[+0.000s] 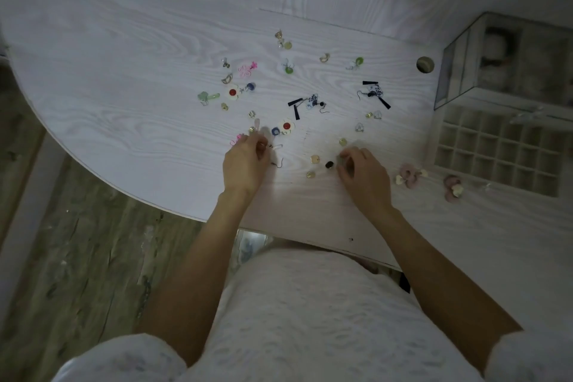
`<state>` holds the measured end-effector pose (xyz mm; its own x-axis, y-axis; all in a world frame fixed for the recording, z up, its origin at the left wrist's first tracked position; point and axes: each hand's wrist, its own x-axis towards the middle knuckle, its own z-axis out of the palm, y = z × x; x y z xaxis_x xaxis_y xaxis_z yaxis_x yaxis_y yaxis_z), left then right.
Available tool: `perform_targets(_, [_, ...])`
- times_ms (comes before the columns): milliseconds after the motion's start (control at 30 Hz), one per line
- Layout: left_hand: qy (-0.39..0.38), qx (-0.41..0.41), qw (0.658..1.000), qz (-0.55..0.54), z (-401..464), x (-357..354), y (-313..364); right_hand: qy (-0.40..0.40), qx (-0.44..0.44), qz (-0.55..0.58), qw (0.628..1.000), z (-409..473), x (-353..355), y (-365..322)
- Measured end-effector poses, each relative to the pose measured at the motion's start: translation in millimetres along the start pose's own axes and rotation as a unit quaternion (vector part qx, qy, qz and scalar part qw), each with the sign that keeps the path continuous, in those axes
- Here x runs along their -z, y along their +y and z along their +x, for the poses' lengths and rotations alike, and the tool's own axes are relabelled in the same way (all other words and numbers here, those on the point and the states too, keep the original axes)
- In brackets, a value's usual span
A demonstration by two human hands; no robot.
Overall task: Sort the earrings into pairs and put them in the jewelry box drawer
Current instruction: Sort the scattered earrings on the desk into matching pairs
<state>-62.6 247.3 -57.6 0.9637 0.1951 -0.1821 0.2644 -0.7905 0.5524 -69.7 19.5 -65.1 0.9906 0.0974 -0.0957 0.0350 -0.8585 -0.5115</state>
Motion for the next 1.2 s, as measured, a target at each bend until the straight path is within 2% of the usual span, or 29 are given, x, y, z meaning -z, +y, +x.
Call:
perform_targets(133, [0.033,-0.028,0.997,-0.058,15,12,8,0.007,-0.007,-0.005,1.0,5,1,0])
perform_targets(233, [0.091,-0.028,0.99,-0.106,39,22,7,0.012,0.011,-0.012,1.0,10,1,-1])
perform_targets(300, [0.131,-0.008,0.987,-0.088,58,29,-5,0.007,0.008,-0.005,1.0,14,-1,-4])
perform_targets(400, [0.162,0.075,0.984,-0.014,83,33,-34,0.0,0.006,-0.011,1.0,19,-3,-9])
perform_targets(433, [0.153,0.1,0.983,0.01,90,33,-42,0.0,0.008,-0.012,1.0,20,-4,-10])
perform_targets(500, [0.125,0.101,0.986,0.039,97,32,-53,-0.006,0.008,-0.009,1.0,21,-4,-10])
perform_targets(700, [0.123,0.089,0.988,0.001,87,41,-62,-0.014,0.012,-0.009,1.0,21,-2,-9])
perform_targets(933, [0.101,0.112,0.988,0.001,3,43,-85,-0.004,-0.012,-0.035,0.999,-3,0,-6])
perform_targets(1067, [0.067,0.11,0.991,-0.036,-64,19,-64,-0.011,0.019,-0.012,1.0,-26,0,1])
perform_targets(1200, [-0.001,0.045,0.997,-0.059,-100,-12,-21,-0.028,0.028,0.005,0.999,-57,2,8])
